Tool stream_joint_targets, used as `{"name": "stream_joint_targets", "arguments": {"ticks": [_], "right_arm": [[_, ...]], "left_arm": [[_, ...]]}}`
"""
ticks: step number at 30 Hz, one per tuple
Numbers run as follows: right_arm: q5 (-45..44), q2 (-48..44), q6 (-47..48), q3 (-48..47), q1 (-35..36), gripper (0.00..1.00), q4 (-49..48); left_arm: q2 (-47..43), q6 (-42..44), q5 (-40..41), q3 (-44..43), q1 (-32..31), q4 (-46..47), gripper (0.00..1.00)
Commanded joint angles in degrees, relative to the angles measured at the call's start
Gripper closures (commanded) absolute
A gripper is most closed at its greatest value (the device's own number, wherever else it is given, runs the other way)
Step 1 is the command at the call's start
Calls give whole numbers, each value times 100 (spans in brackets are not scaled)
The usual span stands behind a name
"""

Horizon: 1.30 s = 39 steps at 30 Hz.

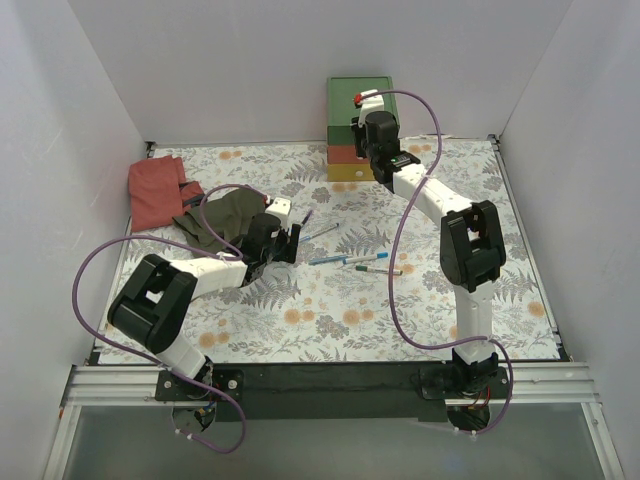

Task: Sort the stationery into containers
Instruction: Open the drawer in the storage box.

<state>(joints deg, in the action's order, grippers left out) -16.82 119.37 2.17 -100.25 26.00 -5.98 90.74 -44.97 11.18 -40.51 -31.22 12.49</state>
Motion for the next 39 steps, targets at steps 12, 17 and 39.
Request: {"name": "stream_joint_targets", "arguments": {"ticks": [12,17,39], "right_arm": [[117,-721,117,716,54,99,-352],[188,-1485,73,1577,195,99,-176],[-198,-2647,73,2765,749,53,0]], "left_arm": [[-83,24,25,-115,37,69,31],[-118,50,33,-124,37,113,31],[-417,225,112,-53,-77,17,28]]}}
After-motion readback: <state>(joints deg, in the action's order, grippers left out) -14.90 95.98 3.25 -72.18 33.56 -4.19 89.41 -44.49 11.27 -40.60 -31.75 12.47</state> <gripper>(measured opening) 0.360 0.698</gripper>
